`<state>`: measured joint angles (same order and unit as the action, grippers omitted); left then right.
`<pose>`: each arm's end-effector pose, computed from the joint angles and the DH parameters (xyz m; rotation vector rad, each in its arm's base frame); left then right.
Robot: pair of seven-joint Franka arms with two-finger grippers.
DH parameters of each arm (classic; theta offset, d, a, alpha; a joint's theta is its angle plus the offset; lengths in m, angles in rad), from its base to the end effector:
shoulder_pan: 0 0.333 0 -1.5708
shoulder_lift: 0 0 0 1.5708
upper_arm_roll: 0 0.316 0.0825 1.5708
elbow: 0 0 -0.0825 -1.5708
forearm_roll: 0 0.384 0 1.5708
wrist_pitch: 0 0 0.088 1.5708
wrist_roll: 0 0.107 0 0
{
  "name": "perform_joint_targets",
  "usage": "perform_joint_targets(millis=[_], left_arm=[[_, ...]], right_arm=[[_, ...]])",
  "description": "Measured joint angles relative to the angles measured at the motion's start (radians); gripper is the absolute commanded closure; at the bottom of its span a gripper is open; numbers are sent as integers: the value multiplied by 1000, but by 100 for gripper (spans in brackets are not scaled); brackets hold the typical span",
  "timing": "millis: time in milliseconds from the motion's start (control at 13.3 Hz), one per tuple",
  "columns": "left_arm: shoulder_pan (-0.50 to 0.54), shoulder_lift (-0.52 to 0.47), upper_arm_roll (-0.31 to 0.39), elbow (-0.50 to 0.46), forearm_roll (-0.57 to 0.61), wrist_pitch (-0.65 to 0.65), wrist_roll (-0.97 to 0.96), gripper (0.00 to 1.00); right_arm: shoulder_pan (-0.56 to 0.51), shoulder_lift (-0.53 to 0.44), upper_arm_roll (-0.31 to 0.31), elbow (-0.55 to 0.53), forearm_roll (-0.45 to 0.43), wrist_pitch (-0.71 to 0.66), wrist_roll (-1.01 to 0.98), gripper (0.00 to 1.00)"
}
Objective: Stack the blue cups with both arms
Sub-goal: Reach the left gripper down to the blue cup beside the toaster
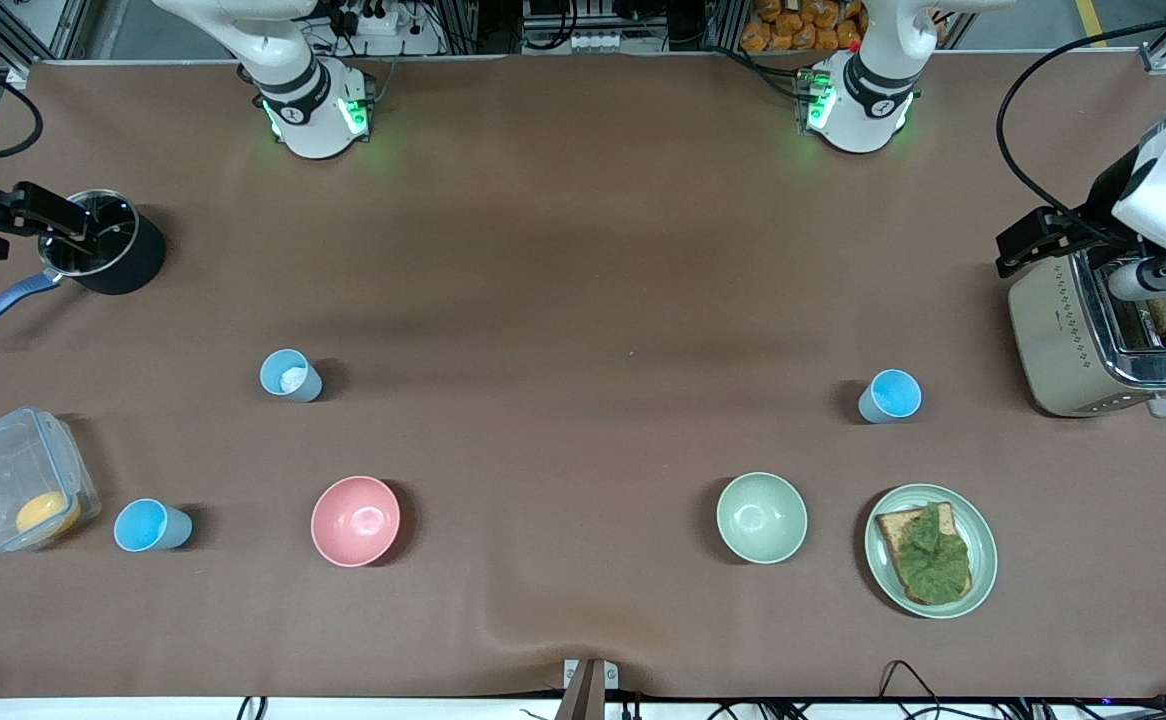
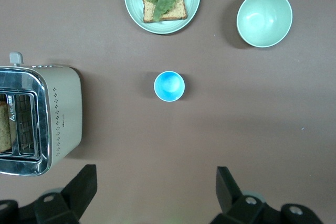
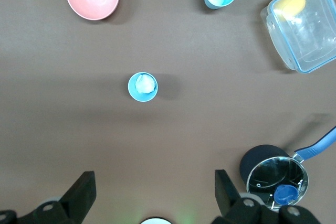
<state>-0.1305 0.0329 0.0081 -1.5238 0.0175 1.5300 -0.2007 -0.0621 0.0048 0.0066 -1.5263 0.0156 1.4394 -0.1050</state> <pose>0.5568 -0.0666 0.6247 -3.1171 -0.1228 0.0366 0.5415 -0.0283 0.6317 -3.1145 -0.0792 0.1405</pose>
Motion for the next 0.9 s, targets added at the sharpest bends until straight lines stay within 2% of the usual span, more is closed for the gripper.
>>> perform_joint_targets(millis=[676, 901], left_arm=[[7, 23, 1, -24, 0, 20, 0, 0], [23, 56, 2, -173, 0, 244, 0, 0]], right_arm=[[2, 0, 5, 2, -7, -1, 0, 0], [3, 0, 7, 2, -7, 0, 0, 0]])
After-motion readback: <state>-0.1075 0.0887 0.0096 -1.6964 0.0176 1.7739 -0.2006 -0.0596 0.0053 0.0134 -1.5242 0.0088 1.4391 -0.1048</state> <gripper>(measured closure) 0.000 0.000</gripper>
